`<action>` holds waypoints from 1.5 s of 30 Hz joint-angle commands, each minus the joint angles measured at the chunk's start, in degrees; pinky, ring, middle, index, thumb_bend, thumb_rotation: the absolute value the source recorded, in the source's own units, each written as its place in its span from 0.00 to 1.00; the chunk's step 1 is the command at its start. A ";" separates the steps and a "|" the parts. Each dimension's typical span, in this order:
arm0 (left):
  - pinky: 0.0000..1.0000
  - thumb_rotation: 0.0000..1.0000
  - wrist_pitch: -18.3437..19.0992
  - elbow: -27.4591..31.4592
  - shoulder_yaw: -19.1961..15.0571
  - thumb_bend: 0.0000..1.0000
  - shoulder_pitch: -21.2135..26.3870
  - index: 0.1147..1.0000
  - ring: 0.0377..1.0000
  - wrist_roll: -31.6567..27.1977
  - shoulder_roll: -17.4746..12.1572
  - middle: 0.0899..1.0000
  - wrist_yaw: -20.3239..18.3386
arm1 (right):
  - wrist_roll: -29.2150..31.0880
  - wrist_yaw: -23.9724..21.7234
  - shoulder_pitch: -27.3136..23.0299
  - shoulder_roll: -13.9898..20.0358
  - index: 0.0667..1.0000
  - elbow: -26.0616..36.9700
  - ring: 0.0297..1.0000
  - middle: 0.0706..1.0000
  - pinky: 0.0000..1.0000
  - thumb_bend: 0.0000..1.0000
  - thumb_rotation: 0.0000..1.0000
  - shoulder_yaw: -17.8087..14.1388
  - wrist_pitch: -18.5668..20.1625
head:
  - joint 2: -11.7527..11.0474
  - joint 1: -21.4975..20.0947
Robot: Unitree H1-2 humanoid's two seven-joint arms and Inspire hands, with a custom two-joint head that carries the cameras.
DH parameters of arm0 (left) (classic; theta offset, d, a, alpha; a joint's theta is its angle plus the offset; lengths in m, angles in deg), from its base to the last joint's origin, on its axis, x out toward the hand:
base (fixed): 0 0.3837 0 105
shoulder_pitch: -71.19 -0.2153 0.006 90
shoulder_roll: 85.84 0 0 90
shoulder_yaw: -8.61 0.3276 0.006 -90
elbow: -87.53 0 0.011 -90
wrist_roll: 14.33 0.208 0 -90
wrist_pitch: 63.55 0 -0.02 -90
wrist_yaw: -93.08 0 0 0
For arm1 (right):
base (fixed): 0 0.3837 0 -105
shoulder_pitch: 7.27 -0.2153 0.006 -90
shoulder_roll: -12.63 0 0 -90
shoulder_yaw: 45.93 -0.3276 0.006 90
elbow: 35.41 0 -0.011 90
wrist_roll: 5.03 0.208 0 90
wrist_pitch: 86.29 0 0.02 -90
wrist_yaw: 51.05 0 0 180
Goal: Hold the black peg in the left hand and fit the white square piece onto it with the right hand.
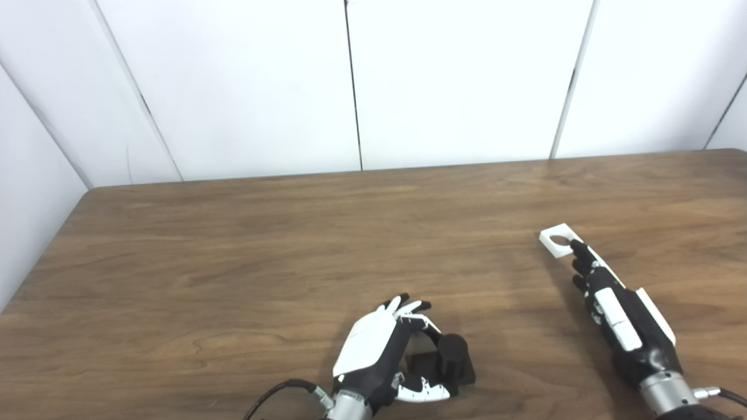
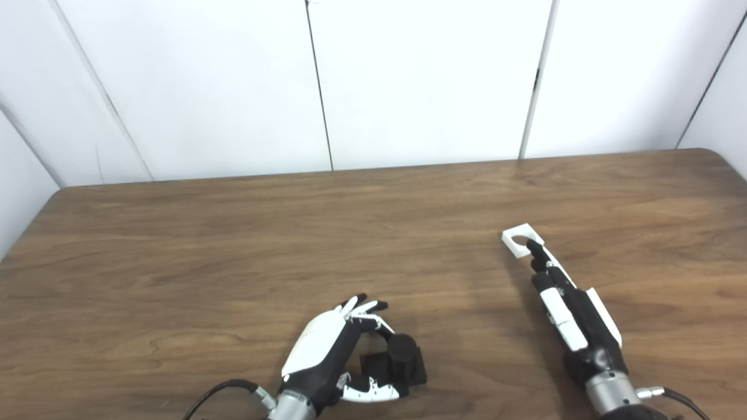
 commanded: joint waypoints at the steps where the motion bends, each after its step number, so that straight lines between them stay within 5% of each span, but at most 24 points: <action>1: 1.00 0.07 -0.78 0.61 0.37 0.51 -0.50 0.42 1.00 0.16 -0.32 0.90 -0.40 | 0.49 -0.02 -1.23 0.41 0.94 2.50 1.00 1.00 0.99 0.76 0.84 -0.17 0.45 | 0.07 -0.01; 10: 1.00 0.07 -1.23 0.14 0.29 0.51 -0.20 0.42 1.00 1.68 -0.38 0.91 0.08 | -4.51 -0.22 -2.96 4.36 0.96 2.36 1.00 1.00 0.99 0.71 0.84 -0.45 -0.74 | 0.25 0.22; 13: 1.00 0.07 -1.46 -0.07 0.37 0.51 -0.02 0.42 1.00 2.58 -0.68 0.91 0.24 | -10.13 0.45 -4.76 7.28 0.92 2.89 0.94 0.98 0.88 0.73 0.76 0.06 -1.47 | 0.22 0.27; 17: 1.00 0.07 -1.73 -0.33 -0.21 0.51 -0.14 0.42 1.00 3.08 -0.68 0.90 0.47 | -22.10 1.60 -8.69 12.37 0.88 2.59 0.99 0.98 0.98 0.79 0.65 2.01 -1.72 | 0.09 0.64; 22: 1.00 0.07 -1.96 -0.65 -0.74 0.51 0.01 0.42 1.00 3.64 -0.81 0.90 0.71 | -27.94 0.59 -14.06 15.60 0.84 1.18 1.00 0.99 0.99 0.85 0.54 3.45 -0.38 | -0.10 0.85; 29: 1.00 0.08 -2.23 -0.68 -1.56 0.51 0.06 0.43 1.00 3.73 -1.10 0.91 0.98 | -31.92 -2.65 -20.30 18.06 0.76 -0.57 1.00 0.99 0.99 0.91 0.43 5.50 3.89 | -0.34 0.70; 35: 1.00 0.08 -2.06 -0.36 -2.34 0.51 0.04 0.42 1.00 3.60 -1.15 0.90 0.77 | -32.92 -6.12 -24.98 20.71 0.69 -6.80 1.00 0.98 1.00 0.89 0.30 8.45 2.90 | -0.71 -0.53; 45: 1.00 0.08 -2.40 -0.05 -2.57 0.52 -0.39 0.42 0.99 3.94 -1.15 0.89 0.85 | -34.50 -12.00 -32.34 23.83 0.67 -16.66 1.00 0.98 1.00 0.91 0.25 13.70 2.81 | -1.53 -2.47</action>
